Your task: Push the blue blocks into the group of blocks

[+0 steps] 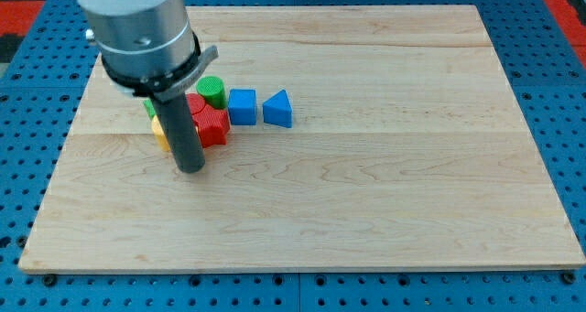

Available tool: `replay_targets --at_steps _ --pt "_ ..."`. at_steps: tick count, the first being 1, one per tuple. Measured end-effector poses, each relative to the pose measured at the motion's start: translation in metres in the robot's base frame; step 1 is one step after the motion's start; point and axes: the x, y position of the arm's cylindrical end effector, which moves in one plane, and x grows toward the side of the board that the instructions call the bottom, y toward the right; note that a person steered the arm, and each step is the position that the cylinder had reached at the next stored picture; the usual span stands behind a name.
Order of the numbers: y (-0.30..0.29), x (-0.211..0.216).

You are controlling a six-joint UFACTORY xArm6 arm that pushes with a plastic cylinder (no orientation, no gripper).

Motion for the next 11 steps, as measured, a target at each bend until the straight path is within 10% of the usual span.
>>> replay_targets --at_steps 3,7,11 --pt "-0.017 0.023" --pt "0.197 -0.046" --pt "0.114 -0.096"
